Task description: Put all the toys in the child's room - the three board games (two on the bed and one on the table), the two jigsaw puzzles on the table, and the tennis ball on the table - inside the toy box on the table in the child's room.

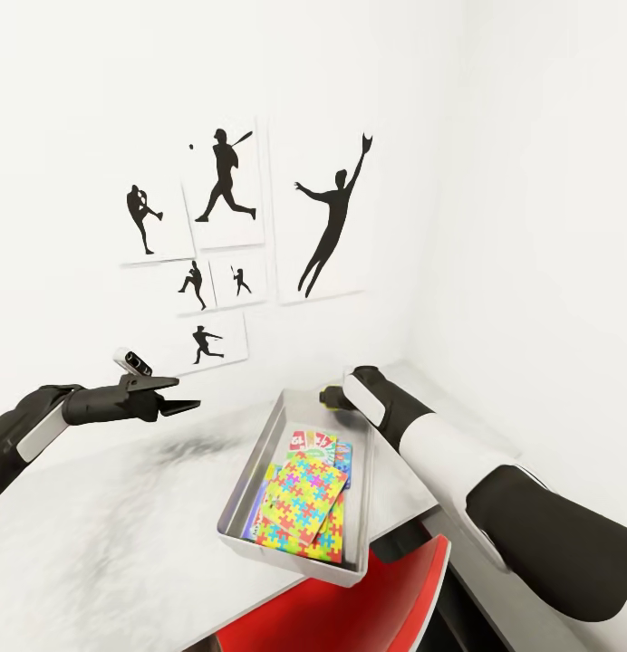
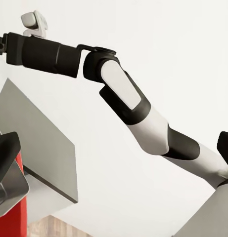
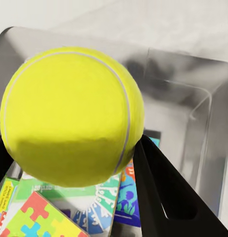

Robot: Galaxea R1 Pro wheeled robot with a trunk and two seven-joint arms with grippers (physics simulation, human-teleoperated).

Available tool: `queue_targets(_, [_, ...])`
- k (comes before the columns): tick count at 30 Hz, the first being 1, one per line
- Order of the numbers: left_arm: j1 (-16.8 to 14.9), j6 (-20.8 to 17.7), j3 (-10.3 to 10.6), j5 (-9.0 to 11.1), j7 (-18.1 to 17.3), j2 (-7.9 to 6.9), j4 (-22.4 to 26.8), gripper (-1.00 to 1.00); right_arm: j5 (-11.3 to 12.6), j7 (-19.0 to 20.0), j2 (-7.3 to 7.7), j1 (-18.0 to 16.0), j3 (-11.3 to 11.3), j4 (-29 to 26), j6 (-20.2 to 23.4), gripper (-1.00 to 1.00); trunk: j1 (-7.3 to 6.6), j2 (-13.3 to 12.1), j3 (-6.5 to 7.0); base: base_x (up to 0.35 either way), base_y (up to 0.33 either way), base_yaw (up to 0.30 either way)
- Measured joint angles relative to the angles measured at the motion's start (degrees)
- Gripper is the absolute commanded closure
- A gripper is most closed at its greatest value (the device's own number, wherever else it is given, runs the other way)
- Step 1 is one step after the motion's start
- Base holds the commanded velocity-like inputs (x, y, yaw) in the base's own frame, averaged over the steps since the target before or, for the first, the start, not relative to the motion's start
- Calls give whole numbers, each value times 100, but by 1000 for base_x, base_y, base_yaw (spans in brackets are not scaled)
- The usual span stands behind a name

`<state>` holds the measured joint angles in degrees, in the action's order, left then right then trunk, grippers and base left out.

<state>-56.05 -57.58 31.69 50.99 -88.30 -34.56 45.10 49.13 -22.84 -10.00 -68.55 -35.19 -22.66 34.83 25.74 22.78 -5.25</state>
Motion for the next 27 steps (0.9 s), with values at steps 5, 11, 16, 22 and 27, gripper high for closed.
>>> queue_targets(5, [0,0,1,-1,0,0,0,-100,5,-7,0,0,-1,9,-68,100,0,0,0,0,0,0])
queue_targets(11, [0,0,1,1,0,-1,1,-100,13,-13,0,-1,4,399,-73,100,0,0,0,0,0,0])
queue_targets(16, [0,0,1,2,0,-1,1,-100,11,-13,0,-9,15,661,-57,100,0,0,0,0,0,0])
queue_targets(22, [0,0,-6,7,0,0,1,-100,1,-10,0,-10,19,699,-19,100,0,0,0,0,0,0])
queue_targets(27, [0,0,-11,14,-6,-4,1,-100,-1,-9,0,-8,12,704,-11,100,0,0,0,0,0,0])
